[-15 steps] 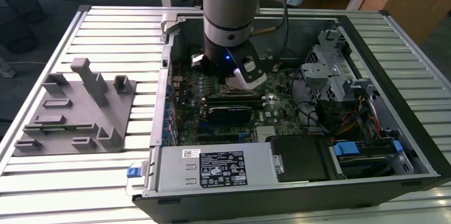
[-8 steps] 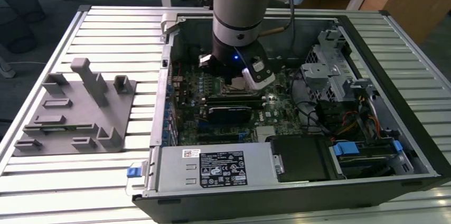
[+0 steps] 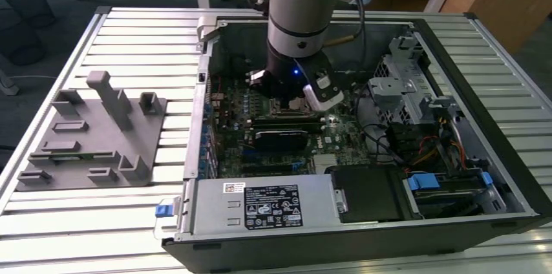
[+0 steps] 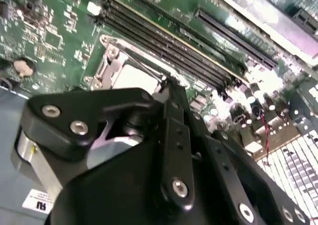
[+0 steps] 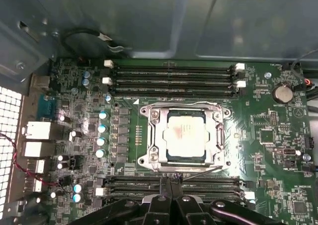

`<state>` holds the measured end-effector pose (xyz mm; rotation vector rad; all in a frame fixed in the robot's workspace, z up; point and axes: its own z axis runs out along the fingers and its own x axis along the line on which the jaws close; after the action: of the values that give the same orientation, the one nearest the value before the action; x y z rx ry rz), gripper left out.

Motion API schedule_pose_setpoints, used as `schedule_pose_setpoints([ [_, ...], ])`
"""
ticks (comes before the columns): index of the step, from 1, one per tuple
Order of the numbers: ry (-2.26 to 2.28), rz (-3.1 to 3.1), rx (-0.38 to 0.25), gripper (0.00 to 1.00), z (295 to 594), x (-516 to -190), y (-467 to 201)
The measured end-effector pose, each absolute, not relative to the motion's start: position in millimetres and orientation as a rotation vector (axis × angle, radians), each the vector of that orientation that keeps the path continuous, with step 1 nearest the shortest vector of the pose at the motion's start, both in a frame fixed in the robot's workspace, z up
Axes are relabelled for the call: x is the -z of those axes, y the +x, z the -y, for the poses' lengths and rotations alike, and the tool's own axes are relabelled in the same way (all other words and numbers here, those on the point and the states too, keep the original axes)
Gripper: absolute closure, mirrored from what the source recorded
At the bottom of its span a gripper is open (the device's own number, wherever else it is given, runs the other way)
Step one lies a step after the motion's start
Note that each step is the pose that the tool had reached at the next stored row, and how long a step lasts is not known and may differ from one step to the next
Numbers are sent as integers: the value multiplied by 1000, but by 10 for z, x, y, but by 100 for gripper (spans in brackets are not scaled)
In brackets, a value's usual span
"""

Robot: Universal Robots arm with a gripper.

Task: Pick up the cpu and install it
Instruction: 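Install the second cpu locking lever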

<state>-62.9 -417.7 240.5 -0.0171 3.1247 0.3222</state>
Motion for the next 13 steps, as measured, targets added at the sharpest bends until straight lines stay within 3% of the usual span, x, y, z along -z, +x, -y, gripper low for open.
schedule_pose_setpoints([
  [13,-17,-3124,-326,89,4177,-2300,-721],
])
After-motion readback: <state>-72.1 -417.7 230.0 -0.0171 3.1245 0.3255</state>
